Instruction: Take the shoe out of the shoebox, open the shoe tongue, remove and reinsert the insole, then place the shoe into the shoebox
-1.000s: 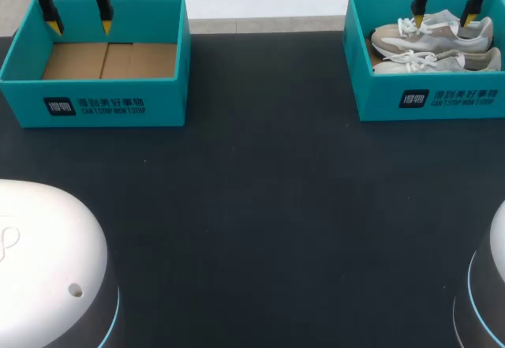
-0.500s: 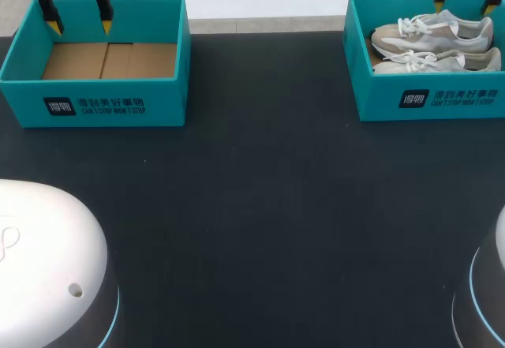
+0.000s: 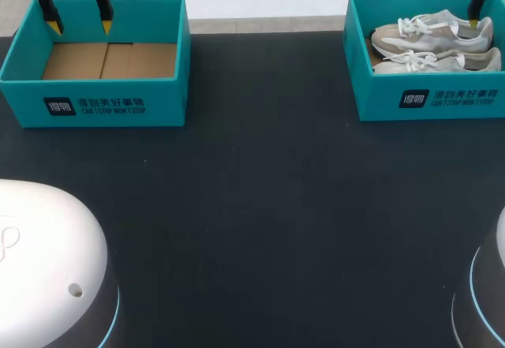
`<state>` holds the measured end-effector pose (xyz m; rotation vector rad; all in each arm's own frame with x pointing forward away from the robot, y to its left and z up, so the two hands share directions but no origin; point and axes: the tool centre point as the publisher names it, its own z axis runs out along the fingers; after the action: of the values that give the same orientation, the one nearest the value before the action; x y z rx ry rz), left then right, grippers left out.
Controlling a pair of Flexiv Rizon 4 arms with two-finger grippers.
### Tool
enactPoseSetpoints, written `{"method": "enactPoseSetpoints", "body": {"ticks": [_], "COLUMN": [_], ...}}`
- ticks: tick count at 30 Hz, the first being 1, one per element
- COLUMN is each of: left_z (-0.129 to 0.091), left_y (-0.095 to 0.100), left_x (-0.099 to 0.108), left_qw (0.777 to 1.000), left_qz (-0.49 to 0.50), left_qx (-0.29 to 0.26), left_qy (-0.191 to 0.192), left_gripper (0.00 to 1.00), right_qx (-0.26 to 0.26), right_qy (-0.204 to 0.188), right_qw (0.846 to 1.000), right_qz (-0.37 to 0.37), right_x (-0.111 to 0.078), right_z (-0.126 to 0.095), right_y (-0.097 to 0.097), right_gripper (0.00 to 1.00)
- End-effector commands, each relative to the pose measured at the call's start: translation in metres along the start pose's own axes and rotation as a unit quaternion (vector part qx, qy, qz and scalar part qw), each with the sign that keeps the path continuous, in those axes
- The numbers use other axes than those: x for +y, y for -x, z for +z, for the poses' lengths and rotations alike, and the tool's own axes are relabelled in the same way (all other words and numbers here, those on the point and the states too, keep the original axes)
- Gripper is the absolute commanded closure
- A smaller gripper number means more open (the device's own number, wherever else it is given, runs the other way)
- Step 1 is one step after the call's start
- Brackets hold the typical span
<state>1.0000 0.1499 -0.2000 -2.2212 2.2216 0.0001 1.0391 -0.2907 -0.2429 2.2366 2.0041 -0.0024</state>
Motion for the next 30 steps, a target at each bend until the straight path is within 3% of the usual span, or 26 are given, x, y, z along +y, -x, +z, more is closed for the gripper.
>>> {"method": "enactPoseSetpoints", "body": {"ticks": [1,5,9,15,18,21,23,28,30], "left_z": [0.000,0.000,0.000,0.000,0.000,0.000,0.000,0.000,0.000], "left_y": [0.000,0.000,0.000,0.000,0.000,0.000,0.000,0.000,0.000], "left_x": [0.000,0.000,0.000,0.000,0.000,0.000,0.000,0.000,0.000], "left_qw": [1.000,1.000,1.000,1.000,1.000,1.000,1.000,1.000,1.000], "left_qz": [0.000,0.000,0.000,0.000,0.000,0.000,0.000,0.000,0.000], "left_qx": [0.000,0.000,0.000,0.000,0.000,0.000,0.000,0.000,0.000], "left_qy": [0.000,0.000,0.000,0.000,0.000,0.000,0.000,0.000,0.000], "left_gripper": [0.00,0.00,0.00,0.00,0.00,0.00,0.00,0.00,0.00], "right_qx": [-0.004,-0.001,0.004,0.014,0.020,0.022,0.023,0.020,0.018], "right_qy": [-0.014,-0.029,-0.020,-0.013,-0.009,-0.008,-0.010,-0.021,-0.023], "right_qw": [1.000,1.000,0.999,0.999,0.999,0.999,0.999,0.999,0.999], "right_qz": [0.001,0.008,0.029,0.044,0.046,0.044,0.042,0.036,0.035], "right_x": [0.003,0.003,0.008,0.014,0.012,0.007,0.005,-0.001,-0.002], "right_z": [0.021,0.043,0.057,0.066,0.065,0.064,0.066,0.075,0.080], "right_y": [0.003,0.002,0.003,0.013,0.019,0.023,0.027,0.030,0.030], "right_gripper": [0.00,0.00,0.00,0.00,0.21,0.18,0.31,0.30,0.35]}}
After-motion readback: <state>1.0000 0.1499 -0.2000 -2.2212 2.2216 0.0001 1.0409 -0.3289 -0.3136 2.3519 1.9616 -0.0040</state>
